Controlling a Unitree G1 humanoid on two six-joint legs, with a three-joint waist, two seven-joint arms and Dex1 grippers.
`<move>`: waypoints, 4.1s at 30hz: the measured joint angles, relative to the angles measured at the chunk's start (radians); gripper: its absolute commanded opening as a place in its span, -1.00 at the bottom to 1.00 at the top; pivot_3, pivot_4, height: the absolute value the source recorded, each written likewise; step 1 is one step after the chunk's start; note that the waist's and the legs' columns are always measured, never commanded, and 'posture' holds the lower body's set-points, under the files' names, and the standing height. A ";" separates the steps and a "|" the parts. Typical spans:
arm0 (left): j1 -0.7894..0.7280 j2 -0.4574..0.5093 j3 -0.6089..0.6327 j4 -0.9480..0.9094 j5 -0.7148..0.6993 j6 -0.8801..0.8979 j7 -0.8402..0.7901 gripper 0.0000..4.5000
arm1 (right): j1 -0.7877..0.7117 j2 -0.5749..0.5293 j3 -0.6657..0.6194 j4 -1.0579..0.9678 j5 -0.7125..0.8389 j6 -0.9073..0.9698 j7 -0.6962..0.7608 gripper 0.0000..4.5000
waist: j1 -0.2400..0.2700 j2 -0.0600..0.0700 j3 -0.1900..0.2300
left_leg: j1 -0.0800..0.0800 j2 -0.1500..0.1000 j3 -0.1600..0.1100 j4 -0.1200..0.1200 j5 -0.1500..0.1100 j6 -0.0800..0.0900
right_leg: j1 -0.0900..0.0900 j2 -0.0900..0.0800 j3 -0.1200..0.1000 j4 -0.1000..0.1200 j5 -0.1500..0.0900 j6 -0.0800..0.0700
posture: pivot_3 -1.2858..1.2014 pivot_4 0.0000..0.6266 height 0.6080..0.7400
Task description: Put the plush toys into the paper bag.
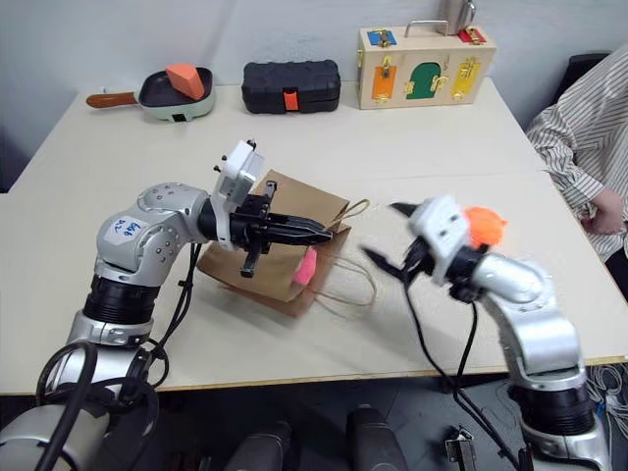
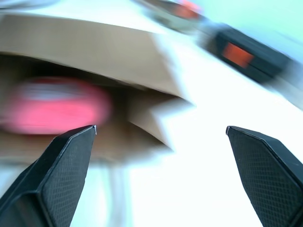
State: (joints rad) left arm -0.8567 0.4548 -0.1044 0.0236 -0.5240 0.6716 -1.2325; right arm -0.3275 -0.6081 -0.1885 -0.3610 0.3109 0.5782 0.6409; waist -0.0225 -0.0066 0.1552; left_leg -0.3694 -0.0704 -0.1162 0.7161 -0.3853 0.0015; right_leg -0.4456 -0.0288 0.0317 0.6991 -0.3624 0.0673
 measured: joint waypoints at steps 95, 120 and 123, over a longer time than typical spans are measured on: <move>0.004 0.006 0.008 0.014 0.000 0.001 -0.001 -1.00 | -0.248 0.242 0.571 0.410 -0.470 -0.515 0.063 -0.91 | -0.036 0.001 0.000 | 0.001 0.000 -0.001 0.000 0.000 0.000 | -0.001 0.000 -0.002 0.001 0.000 0.000 | 0.03 -0.52 1.00; 0.008 0.023 0.010 -0.017 -0.024 0.019 0.008 -1.00 | -0.423 0.423 0.594 0.757 -0.465 -0.730 0.100 -0.56 | -0.060 0.001 0.000 | 0.001 0.000 -0.003 0.000 0.000 0.000 | -0.001 0.000 -0.003 0.001 0.000 0.000 | 0.03 -0.52 1.00; 0.010 0.023 0.009 -0.025 -0.025 0.019 0.009 -1.00 | -0.382 0.410 0.585 0.697 -0.442 -0.695 0.126 -0.08 | -0.061 0.002 0.000 | 0.001 0.000 -0.004 0.000 0.000 0.000 | -0.001 0.000 -0.003 0.007 0.000 0.000 | 0.03 -0.52 1.00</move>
State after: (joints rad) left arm -0.8467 0.4775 -0.0951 -0.0010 -0.5485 0.6905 -1.2239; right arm -0.7098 -0.1981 0.3964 0.3359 -0.1306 -0.1164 0.7673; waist -0.0837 -0.0050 0.1553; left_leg -0.3684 -0.0708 -0.1200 0.7162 -0.3852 0.0015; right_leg -0.4465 -0.0290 0.0288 0.7065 -0.3624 0.0673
